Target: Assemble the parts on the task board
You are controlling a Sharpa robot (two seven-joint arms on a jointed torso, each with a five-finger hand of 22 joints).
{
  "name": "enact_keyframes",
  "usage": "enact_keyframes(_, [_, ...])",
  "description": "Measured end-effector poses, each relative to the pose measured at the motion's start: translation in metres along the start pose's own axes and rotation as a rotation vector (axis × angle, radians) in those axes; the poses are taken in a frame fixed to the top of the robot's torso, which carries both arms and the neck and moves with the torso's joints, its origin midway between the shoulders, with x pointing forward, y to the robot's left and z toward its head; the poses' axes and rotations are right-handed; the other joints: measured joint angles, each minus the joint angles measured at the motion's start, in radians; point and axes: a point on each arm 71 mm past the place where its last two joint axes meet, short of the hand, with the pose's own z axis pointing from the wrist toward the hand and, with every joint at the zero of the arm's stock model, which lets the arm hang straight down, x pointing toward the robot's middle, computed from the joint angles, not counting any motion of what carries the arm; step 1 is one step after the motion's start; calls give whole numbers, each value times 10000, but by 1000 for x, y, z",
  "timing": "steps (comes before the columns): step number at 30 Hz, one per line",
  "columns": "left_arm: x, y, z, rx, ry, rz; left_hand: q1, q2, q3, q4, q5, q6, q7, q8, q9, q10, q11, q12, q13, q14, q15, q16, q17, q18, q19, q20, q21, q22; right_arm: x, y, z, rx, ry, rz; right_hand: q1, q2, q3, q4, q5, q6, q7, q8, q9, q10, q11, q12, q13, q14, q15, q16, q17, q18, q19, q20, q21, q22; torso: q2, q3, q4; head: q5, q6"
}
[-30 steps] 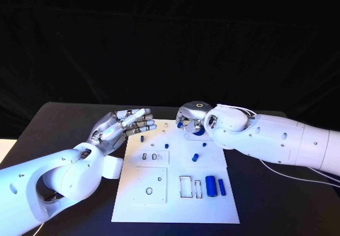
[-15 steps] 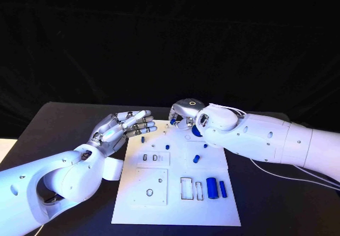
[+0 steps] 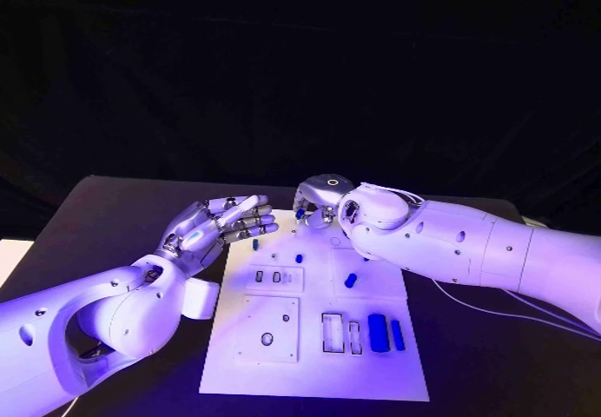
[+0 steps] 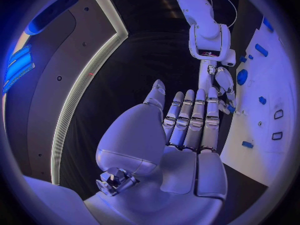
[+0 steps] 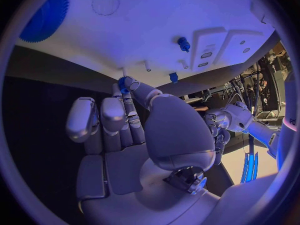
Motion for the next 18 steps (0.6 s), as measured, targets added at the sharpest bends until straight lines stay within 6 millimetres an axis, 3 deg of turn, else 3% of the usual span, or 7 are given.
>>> enact_keyframes(18, [1, 1, 1, -27, 11, -5, 0, 0, 29, -29, 0, 0, 0, 0, -1, 0, 0, 0, 0, 0, 0, 0, -12, 0, 0, 0, 0, 0, 3, 3, 4, 16, 170, 5, -88, -89, -11, 109, -5, -38, 4, -11, -19, -38, 38, 0, 23, 0, 0, 0, -74, 0, -37, 37, 0, -56, 17, -19, 10, 46, -69])
